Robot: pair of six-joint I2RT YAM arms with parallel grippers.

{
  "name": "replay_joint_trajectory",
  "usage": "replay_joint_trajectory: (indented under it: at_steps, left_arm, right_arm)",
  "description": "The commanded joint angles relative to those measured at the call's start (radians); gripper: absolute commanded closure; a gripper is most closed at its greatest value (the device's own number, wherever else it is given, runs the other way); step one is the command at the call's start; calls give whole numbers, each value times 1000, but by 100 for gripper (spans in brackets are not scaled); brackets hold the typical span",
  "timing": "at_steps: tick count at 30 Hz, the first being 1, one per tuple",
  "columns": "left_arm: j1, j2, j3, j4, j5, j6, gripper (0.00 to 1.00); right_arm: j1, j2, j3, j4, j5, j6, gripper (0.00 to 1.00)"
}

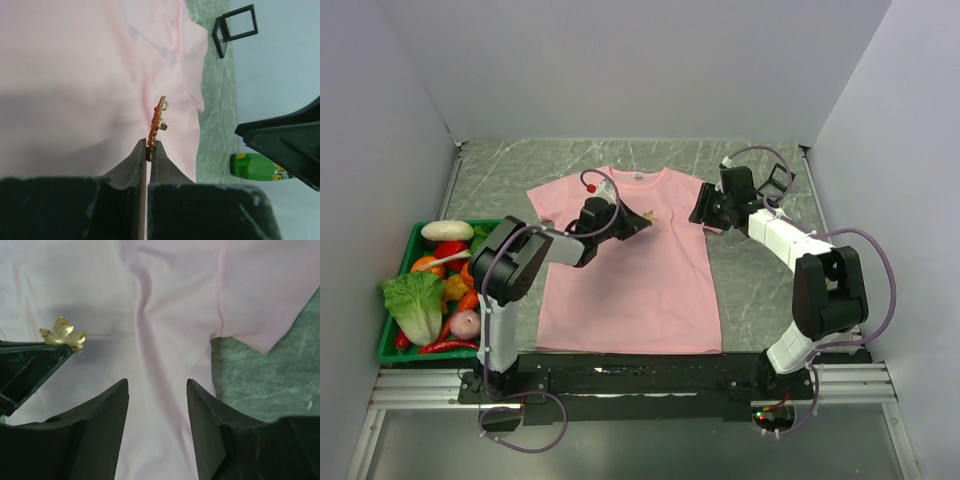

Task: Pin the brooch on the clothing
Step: Hold the flattened clothing at the center of the board.

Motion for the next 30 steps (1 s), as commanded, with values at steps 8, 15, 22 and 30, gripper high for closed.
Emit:
replay_joint_trajectory:
  at_steps: [8, 15, 22, 30]
  left_arm:
    - [3, 85, 63, 66, -12, -47, 99]
    - [3, 106, 70, 86, -14, -68, 99]
    - [3, 134, 73, 128, -4, -105, 99]
    - [3, 158, 69, 163, 0, -131, 99]
  right_arm:
    - [-4, 47, 38, 51, -33, -6, 47]
    - [17, 111, 67, 43, -38, -16, 51]
    - [63, 197, 146, 17, -27, -29, 55]
    - [86, 294, 220, -1, -36, -21, 56]
